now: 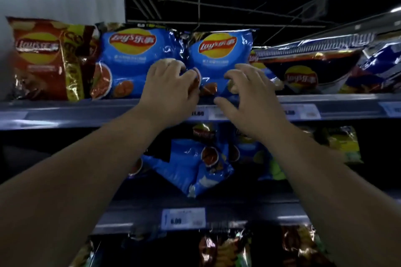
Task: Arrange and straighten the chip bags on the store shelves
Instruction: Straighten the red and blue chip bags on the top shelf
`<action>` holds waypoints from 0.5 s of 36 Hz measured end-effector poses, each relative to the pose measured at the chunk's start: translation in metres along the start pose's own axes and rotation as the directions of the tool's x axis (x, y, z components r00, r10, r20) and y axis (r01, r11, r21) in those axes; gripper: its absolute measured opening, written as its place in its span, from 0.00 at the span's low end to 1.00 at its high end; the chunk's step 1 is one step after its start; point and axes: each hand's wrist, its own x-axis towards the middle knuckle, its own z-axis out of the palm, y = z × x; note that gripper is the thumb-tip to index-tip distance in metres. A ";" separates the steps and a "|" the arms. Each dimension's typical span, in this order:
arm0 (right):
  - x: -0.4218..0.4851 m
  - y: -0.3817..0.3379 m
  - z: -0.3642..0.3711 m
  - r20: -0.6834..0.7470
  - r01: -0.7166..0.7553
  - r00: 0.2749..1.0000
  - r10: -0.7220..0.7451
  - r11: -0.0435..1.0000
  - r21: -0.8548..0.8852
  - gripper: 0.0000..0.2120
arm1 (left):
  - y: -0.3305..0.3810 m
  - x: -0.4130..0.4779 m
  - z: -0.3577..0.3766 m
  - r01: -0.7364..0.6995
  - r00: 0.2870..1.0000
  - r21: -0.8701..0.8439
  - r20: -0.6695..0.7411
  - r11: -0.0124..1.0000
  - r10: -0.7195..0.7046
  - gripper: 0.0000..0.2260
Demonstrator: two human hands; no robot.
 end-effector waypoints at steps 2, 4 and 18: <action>-0.027 -0.019 0.004 -0.136 0.132 0.983 -0.120 0.988 0.084 0.21 | 0.002 -0.001 -0.003 -0.026 0.999 -0.074 0.030 0.997 0.028 0.19; -0.054 -0.039 0.013 -0.222 0.297 0.938 -0.267 0.948 0.116 0.11 | 0.009 -0.001 -0.006 -0.067 0.996 -0.070 0.052 0.995 0.071 0.20; -0.094 -0.056 0.087 0.657 -0.415 0.715 0.239 0.902 0.122 0.63 | 0.008 -0.007 -0.008 -0.120 0.982 -0.153 0.127 0.981 0.140 0.29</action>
